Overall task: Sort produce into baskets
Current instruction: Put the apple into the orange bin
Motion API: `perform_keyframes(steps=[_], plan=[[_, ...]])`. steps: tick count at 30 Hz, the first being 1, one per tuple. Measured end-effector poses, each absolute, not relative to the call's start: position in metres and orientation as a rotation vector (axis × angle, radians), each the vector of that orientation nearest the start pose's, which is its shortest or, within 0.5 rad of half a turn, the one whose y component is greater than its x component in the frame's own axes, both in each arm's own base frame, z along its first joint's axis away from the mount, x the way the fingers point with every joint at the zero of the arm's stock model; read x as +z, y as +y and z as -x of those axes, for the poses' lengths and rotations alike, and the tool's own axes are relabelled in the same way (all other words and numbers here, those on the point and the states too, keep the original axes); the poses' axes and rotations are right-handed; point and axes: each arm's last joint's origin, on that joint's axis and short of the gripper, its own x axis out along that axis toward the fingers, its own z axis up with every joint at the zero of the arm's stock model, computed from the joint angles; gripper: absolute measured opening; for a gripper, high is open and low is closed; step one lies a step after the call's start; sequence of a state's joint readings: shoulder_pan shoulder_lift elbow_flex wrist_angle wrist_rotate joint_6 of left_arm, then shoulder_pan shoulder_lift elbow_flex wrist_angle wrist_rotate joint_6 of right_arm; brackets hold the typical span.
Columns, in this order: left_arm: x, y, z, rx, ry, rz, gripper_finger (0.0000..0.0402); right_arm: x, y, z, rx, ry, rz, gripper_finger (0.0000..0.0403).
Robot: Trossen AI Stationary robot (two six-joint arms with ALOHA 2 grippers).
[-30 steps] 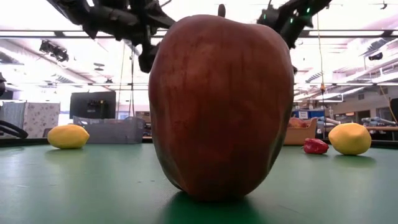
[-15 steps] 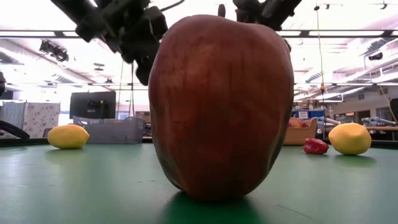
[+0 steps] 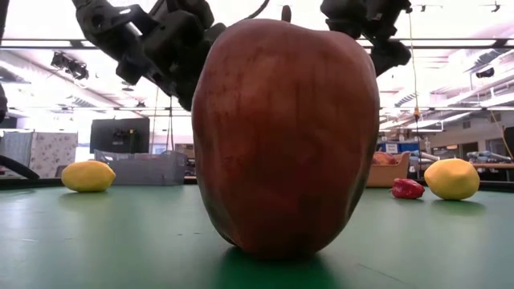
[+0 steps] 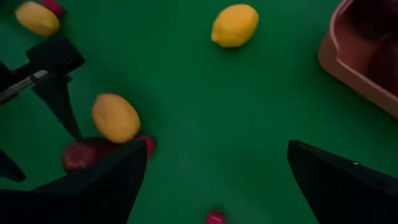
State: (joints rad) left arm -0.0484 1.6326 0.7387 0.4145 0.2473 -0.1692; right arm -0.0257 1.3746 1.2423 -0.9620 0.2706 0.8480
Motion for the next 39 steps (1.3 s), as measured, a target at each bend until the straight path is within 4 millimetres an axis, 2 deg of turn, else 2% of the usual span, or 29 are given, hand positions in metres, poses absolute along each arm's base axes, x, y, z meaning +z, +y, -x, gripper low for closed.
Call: perform_keyframes(steps=[5, 11, 16, 20, 24, 28, 34, 39], plan=[[0.154, -0.026, -0.327, -0.156, 0.562, 0.196, 0.0332, 0.303, -0.012, -0.260, -0.681, 0.949, -0.602, 0.0397], [0.139, -0.027, -0.342, -0.131, 0.612, 0.207, 0.0318, 0.303, -0.008, -0.261, -0.623, 0.973, -0.548, 0.0396], [0.142, -0.028, -0.353, -0.118, 0.612, 0.255, 0.0272, 0.303, -0.008, -0.260, -0.614, 0.981, -0.550, 0.0391], [0.153, -0.026, -0.359, -0.101, 0.577, 0.298, 0.0224, 0.303, -0.007, -0.260, -0.606, 0.981, -0.573, 0.0383], [0.177, -0.012, -0.363, -0.097, 0.505, 0.416, 0.0224, 0.311, -0.004, -0.264, -0.469, 0.932, -0.665, 0.0375], [0.212, 0.009, -0.358, -0.087, 0.373, 0.496, 0.0225, 0.342, 0.001, -0.259, -0.314, 0.712, -0.704, 0.0368], [0.261, 0.052, -0.342, -0.079, 0.127, 0.584, 0.0233, 0.374, -0.004, -0.227, -0.407, 0.486, -0.700, 0.0369], [0.290, 0.075, -0.337, -0.179, -0.176, 0.640, 0.0233, 0.385, -0.001, -0.225, -0.438, 0.352, -0.735, 0.0369]])
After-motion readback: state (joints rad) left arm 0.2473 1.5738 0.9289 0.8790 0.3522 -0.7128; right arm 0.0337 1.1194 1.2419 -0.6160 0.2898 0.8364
